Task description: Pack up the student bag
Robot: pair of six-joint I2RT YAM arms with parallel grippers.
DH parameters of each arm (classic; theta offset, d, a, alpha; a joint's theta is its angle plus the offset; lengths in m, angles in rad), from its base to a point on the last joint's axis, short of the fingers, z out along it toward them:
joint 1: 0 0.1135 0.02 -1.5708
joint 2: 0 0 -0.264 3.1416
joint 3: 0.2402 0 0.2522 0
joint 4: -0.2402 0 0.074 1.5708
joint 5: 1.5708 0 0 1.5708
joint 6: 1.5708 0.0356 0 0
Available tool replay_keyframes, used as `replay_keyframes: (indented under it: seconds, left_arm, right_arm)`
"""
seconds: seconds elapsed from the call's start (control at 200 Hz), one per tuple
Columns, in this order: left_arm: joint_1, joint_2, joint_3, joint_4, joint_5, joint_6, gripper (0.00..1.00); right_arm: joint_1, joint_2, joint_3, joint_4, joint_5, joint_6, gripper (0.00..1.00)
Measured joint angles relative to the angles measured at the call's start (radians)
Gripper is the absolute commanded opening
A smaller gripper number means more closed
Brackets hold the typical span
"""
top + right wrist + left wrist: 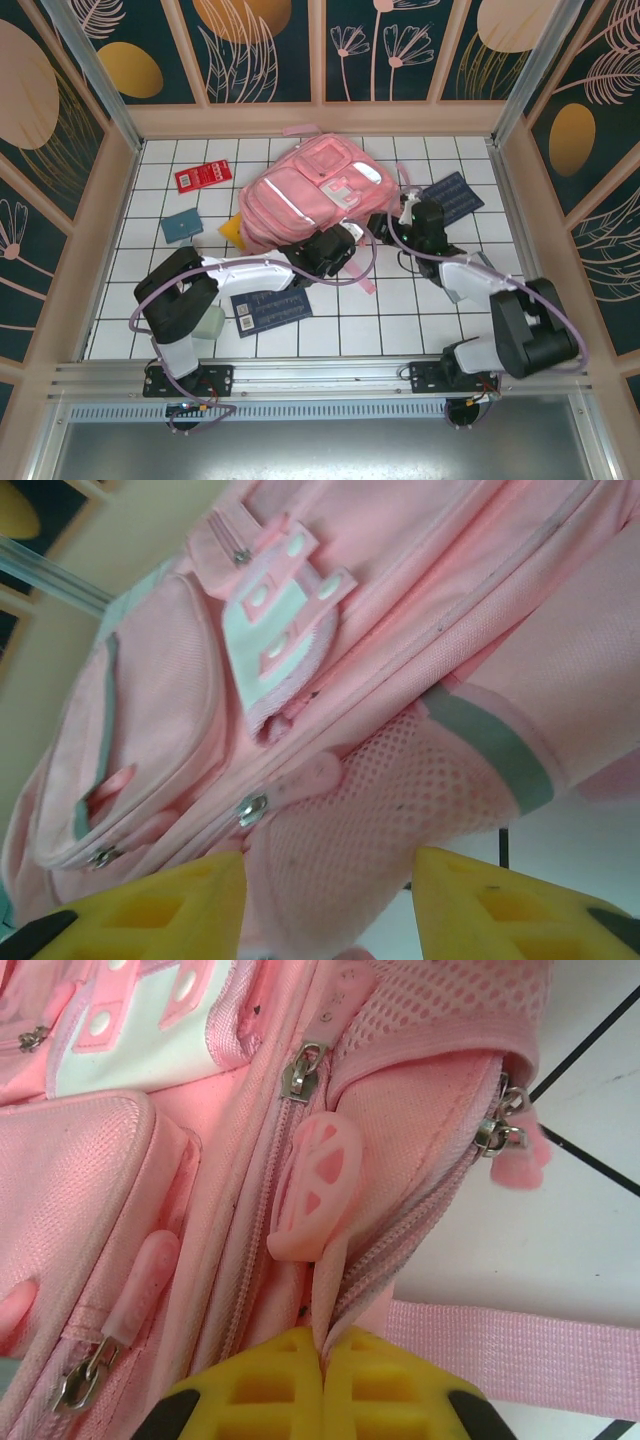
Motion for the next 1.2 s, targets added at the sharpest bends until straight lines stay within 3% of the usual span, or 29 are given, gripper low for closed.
replay_keyframes:
  seconds: [0.155,0.33,0.636,0.831,1.201]
  left_arm:
    - [0.001,-0.003,0.011,-0.008,0.016,-0.014,0.00]
    - [0.001,-0.003,0.036,-0.022,0.026,-0.032,0.00]
    - [0.002,-0.003,0.061,-0.052,0.034,-0.056,0.00]
    - [0.002,-0.003,0.068,-0.064,0.044,-0.064,0.00]
    - [0.002,-0.003,0.071,-0.075,0.048,-0.067,0.00]
  right_arm:
    - [0.004,-0.160,-0.156,0.093,-0.010,-0.013,0.46]
    - [0.040,-0.183,-0.223,0.166,-0.078,-0.029,0.46]
    - [0.091,-0.070,-0.225,0.249,-0.098,-0.072,0.39]
    - [0.091,0.018,-0.196,0.272,-0.111,-0.080,0.42]
    - [0.092,0.035,-0.157,0.274,-0.069,-0.124,0.46]
